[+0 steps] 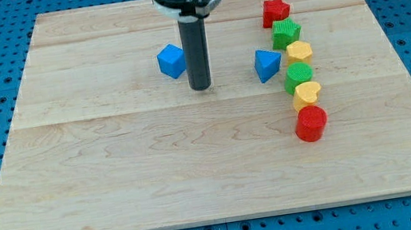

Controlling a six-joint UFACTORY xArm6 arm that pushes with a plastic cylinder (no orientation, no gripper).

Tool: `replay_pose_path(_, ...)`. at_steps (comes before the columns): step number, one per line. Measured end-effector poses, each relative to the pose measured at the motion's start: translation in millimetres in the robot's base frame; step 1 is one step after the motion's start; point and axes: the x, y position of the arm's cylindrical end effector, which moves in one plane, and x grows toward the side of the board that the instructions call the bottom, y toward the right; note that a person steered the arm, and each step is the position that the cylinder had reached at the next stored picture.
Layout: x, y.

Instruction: Push the blue cube to top center

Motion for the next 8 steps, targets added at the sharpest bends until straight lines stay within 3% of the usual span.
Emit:
replay_pose_path(2, 0, -18)
replay_pose_path(6, -120, 5)
replay_pose_path(8, -123, 4)
